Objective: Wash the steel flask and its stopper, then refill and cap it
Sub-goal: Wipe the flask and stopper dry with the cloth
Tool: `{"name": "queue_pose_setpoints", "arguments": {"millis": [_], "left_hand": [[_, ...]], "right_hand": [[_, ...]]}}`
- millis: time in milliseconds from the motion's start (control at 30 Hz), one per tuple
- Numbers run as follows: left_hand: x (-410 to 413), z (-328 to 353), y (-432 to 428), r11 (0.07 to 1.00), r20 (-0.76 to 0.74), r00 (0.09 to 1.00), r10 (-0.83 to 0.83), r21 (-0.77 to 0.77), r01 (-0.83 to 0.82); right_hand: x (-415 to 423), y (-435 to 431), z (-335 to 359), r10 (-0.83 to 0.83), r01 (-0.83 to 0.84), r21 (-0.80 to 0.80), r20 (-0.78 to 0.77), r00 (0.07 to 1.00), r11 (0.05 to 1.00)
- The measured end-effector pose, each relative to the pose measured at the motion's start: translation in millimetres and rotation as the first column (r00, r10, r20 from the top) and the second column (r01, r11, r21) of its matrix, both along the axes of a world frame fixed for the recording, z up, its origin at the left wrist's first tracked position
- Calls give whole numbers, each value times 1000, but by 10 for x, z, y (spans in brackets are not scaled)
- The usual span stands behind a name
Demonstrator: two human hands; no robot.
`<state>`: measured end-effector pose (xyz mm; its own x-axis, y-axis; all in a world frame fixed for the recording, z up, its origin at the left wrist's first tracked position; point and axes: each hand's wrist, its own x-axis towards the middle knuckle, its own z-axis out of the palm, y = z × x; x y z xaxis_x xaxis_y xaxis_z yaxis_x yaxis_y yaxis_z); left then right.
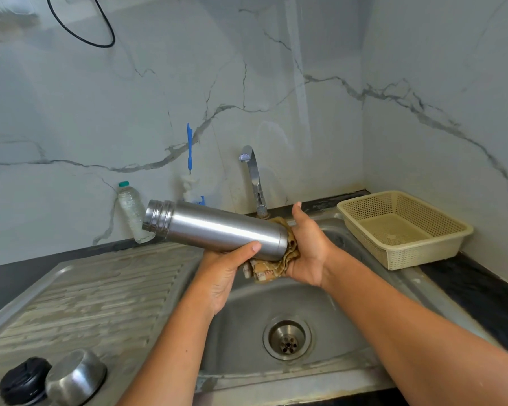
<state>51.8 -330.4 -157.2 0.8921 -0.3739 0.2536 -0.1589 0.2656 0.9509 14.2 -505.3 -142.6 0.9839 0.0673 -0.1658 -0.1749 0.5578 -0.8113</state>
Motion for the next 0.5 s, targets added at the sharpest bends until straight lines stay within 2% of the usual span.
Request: {"name": "queue_pose_setpoints", "arguments": {"millis": [200,367,500], "left_hand": [[107,-70,66,984,44,992,121,127,-126],[136,-110,83,949,120,976,181,240,-205],[131,-145,17,916,189,965,181,325,-236]], "right_hand": [[-15,13,51,-26,32,59,-109,994,998],[-20,-54,147,-49,58,129,-70,996,990],[-47,26,181,-51,51,1,3,999,999]]}}
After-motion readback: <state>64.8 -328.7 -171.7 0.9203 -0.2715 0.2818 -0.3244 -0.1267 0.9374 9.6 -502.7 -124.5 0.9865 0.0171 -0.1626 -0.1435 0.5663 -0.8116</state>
